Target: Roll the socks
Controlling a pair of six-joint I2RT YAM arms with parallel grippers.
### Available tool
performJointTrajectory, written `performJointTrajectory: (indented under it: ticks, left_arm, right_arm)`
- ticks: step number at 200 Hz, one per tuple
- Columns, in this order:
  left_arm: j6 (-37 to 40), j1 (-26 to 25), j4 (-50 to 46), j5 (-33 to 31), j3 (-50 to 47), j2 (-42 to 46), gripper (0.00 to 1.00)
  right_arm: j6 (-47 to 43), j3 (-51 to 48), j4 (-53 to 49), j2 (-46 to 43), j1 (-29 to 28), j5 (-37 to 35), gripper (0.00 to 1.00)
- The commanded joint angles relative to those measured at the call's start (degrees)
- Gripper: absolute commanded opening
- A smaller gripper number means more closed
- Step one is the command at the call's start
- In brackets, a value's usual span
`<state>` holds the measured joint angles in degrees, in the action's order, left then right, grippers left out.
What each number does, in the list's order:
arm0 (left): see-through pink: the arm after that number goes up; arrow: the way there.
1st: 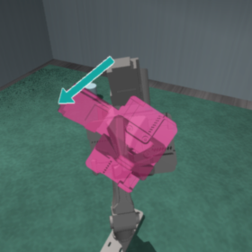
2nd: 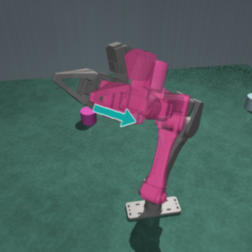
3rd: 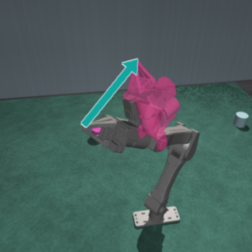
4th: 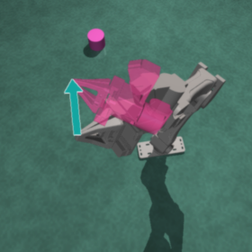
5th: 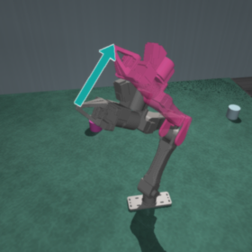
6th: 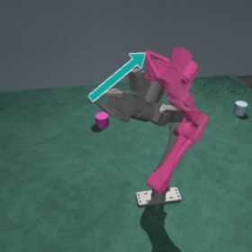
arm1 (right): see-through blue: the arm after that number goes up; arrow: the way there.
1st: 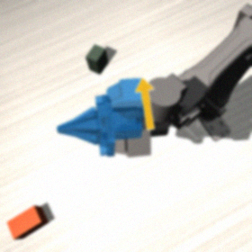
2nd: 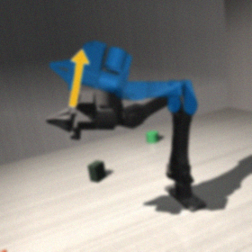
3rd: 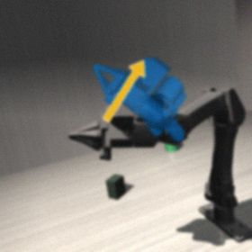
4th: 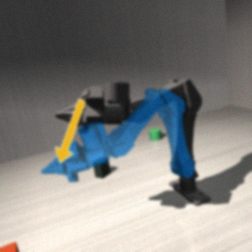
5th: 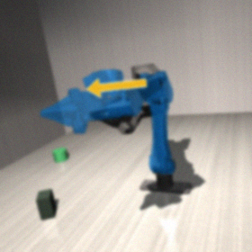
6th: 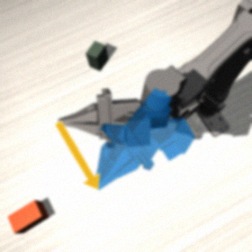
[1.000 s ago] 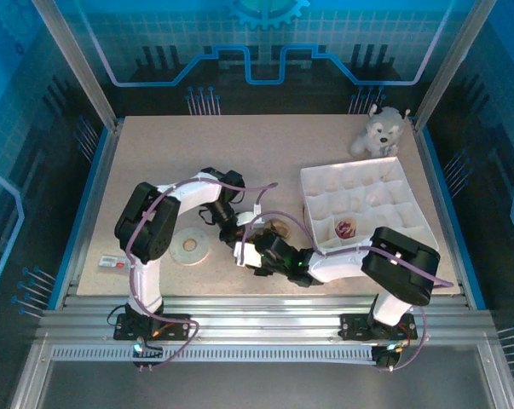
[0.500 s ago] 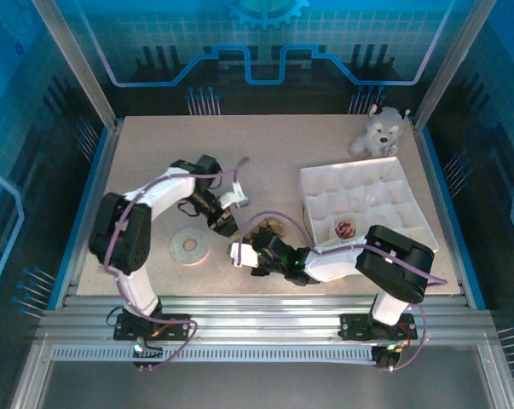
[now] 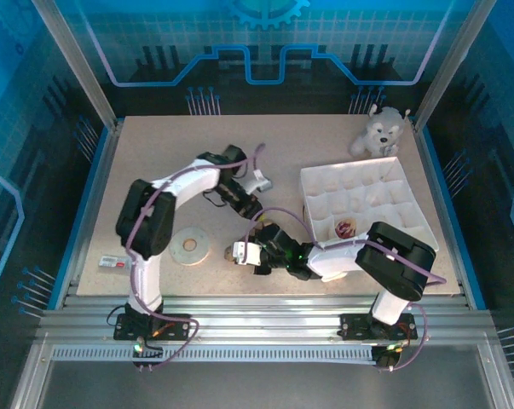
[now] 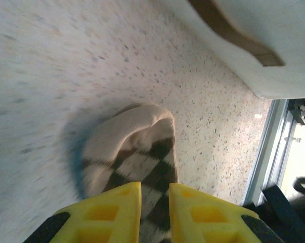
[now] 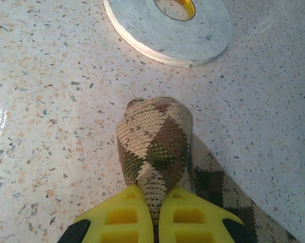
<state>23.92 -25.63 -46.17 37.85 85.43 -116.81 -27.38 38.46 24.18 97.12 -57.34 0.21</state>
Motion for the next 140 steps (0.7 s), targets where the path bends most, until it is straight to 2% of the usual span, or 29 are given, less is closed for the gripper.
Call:
performJointTrajectory:
  ticks: [1, 31, 59, 92, 117, 140]
  left_arm:
    - [-5.5, -3.3, 1.3, 2.3, 1.4, -4.0, 0.19]
    - [-8.0, -4.2, 0.8, 1.9, 3.0, -9.3, 0.15]
    - [-13.9, -2.6, 0.1, -5.7, 4.1, -12.5, 0.13]
    - [-23.7, 2.2, 4.4, -12.0, 0.3, -11.4, 0.13]
    - [-27.3, 4.5, 5.6, -16.6, -1.9, -9.9, 0.13]
    - [-28.3, 5.9, 7.4, -16.8, -3.4, -8.8, 0.13]
  right_arm:
    - [-2.5, 1.8, -4.2, 2.1, 1.1, 4.3, 0.00]
    - [-4.2, 3.0, -6.0, 2.0, 2.3, 5.6, 0.00]
    - [-3.6, 2.8, -6.7, 1.7, 3.0, 5.4, 0.00]
    - [-1.1, 3.3, -8.4, 1.3, 3.0, 4.1, 0.00]
    - [0.9, 3.4, -11.2, 0.4, 3.0, 3.6, 0.00]
    - [2.4, 6.5, -17.3, 1.2, 3.2, 3.9, 0.00]
